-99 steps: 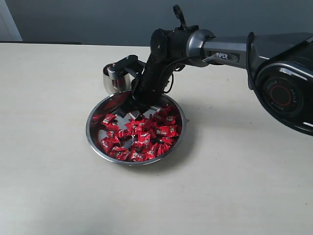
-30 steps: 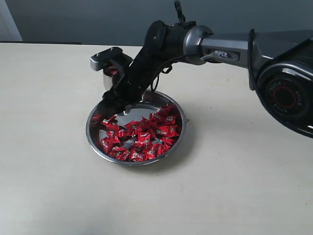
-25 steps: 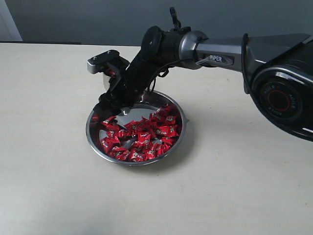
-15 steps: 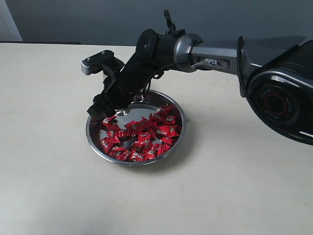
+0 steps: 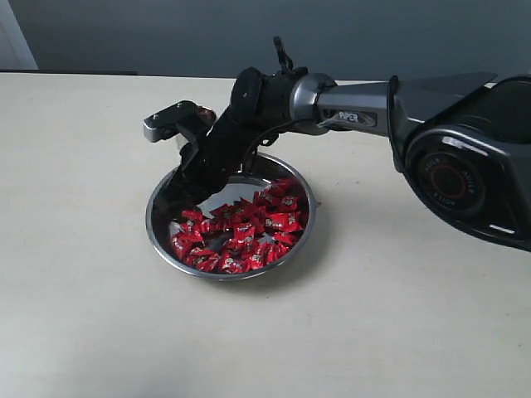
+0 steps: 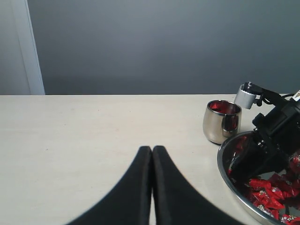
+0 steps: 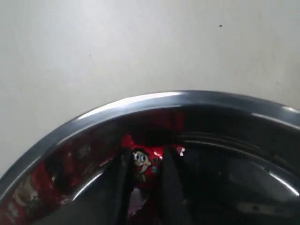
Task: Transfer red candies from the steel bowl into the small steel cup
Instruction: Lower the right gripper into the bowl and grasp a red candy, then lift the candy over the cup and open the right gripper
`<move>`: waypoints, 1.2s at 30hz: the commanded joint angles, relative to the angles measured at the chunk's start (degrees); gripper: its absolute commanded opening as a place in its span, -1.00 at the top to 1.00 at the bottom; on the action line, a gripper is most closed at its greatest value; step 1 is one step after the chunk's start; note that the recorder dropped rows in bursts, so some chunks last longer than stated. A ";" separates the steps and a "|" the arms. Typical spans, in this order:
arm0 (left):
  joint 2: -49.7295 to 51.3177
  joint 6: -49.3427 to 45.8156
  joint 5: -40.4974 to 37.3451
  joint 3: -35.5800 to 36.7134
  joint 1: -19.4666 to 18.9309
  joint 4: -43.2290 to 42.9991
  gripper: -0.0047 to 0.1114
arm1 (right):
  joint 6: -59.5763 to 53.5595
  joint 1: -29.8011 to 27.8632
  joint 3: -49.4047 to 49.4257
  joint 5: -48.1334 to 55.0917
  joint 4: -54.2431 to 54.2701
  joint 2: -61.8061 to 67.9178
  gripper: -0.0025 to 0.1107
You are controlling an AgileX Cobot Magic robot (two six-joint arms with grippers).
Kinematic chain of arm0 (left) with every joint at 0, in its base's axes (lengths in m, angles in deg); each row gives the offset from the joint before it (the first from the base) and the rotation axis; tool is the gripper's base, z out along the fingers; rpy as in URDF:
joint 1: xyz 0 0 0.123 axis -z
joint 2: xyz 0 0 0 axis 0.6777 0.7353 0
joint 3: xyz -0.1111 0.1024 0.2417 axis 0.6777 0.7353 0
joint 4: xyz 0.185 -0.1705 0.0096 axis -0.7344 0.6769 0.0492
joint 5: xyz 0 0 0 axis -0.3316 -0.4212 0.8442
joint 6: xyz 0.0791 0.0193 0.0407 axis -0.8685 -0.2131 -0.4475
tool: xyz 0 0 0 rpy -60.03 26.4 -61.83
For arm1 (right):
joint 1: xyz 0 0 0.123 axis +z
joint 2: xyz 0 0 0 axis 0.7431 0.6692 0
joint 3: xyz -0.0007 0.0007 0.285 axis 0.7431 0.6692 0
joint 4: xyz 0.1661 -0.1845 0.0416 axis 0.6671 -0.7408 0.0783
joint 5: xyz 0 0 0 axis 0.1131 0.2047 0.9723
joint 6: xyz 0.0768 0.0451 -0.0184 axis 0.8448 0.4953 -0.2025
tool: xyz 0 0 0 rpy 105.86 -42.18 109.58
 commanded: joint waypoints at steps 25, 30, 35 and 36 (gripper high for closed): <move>-0.26 0.25 0.30 0.04 -0.07 0.00 0.91 | 1.69 -3.87 -0.27 -22.06 -4.98 -5.55 0.65; -0.26 0.25 0.30 0.04 -0.07 0.00 0.91 | 1.69 -3.87 -0.27 -23.12 -4.98 -5.53 0.23; -0.26 0.25 0.30 0.04 -0.07 0.00 0.91 | 1.98 -3.87 -0.27 -22.68 -4.98 -6.00 0.22; -0.26 0.25 0.30 0.04 -0.07 0.00 0.91 | 2.86 -3.87 -0.27 -21.51 -4.98 -6.17 0.22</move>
